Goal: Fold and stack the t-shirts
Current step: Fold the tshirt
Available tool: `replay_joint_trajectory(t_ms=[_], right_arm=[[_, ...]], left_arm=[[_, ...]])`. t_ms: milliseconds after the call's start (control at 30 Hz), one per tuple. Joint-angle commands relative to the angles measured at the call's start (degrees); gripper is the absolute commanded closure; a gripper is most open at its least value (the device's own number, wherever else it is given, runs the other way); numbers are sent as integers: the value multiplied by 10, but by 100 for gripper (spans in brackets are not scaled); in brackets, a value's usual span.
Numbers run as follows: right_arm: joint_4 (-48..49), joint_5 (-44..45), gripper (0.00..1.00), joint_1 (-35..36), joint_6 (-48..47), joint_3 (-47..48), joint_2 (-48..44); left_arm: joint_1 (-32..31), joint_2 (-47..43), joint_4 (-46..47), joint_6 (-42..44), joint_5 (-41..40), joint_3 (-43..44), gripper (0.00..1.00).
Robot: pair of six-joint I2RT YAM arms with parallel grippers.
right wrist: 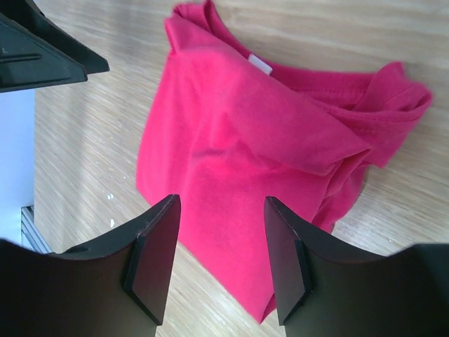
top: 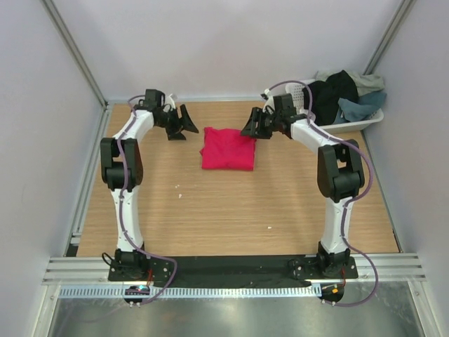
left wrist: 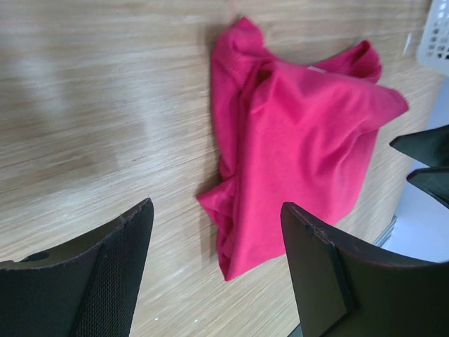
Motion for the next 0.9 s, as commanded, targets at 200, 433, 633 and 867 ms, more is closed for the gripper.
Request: replay_joint_trajectory(t_ms=[200,433,633,867], right_arm=[[16,-3,43,6,9,28,63],[16,1,43,6,1,31,81],[15,2,43,6,2,31,88],[16,2,43,6,4,31,90]], left_arm=[[1,48,15,-16,61,-17,26],[-13,78,32,-29,70,-25,28],[-31,102,43,-46,83,-23,34],[-46,120,62,-67,91,-21,37]])
